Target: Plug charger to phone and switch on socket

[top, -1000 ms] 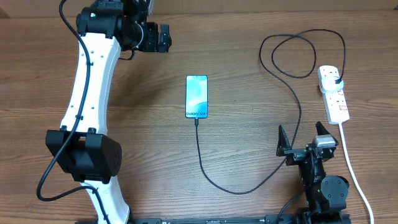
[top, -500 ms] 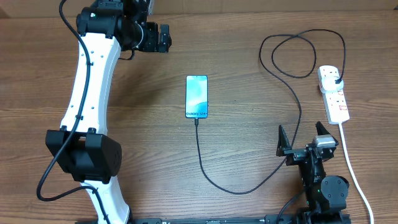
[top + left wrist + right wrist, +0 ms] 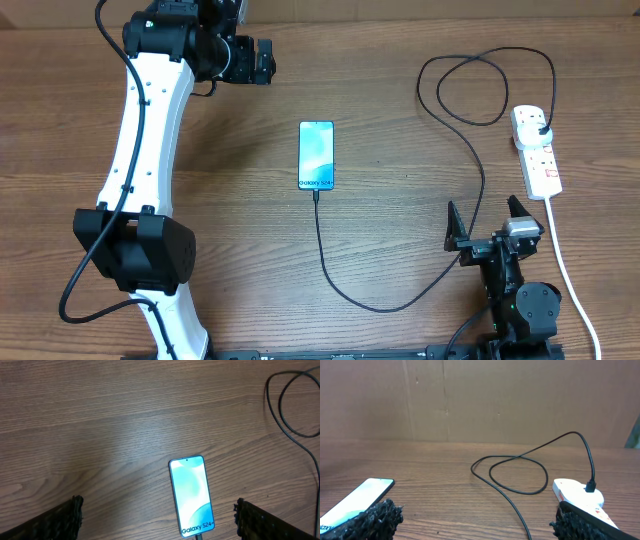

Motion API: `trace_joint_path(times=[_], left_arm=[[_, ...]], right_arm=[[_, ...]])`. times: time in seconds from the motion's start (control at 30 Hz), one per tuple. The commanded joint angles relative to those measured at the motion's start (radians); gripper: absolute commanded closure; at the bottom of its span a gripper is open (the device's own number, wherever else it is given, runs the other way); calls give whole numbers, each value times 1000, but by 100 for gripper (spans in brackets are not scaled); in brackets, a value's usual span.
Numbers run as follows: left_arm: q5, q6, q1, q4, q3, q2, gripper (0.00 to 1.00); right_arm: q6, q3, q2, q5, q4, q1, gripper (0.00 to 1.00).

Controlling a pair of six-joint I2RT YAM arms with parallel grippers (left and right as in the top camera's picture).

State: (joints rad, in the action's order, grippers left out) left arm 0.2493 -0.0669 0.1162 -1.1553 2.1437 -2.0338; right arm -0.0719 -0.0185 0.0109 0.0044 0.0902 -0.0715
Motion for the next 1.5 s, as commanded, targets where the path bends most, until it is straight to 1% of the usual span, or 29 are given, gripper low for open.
trace_joint_path(times=[0.0,0.3,0.37,0.5,0.7,0.8,0.93,1.07,1.17,1.27,1.47], left_arm=[[-6,16,8,0,-2,-8,0],[-22,16,8,0,-2,-1,0],[-38,16,8,1,-17,22,0],[-43,16,8,1,-101,116,0],[-56,20,8,1,-301,287,0],[-100,23,8,10,-372,361,1],[-100,23,8,82,-497,463,0],[-101,23,8,208,-692,575,0],[-143,23,6,301,-868,670,0],[-164,23,-5,315,-1018,791,0],[-176,23,-50,393,-1210,1007,0]], right_arm=[[-5,11,-8,2,-6,6,0],[-5,11,-8,2,-6,6,0],[-5,11,-8,2,-6,6,0],[-5,11,-8,2,-6,6,0],[-5,11,-8,2,-6,6,0],[-5,11,-8,2,-6,6,0],[-5,11,-8,2,-6,6,0],[-5,11,-8,2,-6,6,0],[-5,11,-8,2,-6,6,0],[-5,11,-8,2,-6,6,0],[-5,11,-8,2,-6,6,0]])
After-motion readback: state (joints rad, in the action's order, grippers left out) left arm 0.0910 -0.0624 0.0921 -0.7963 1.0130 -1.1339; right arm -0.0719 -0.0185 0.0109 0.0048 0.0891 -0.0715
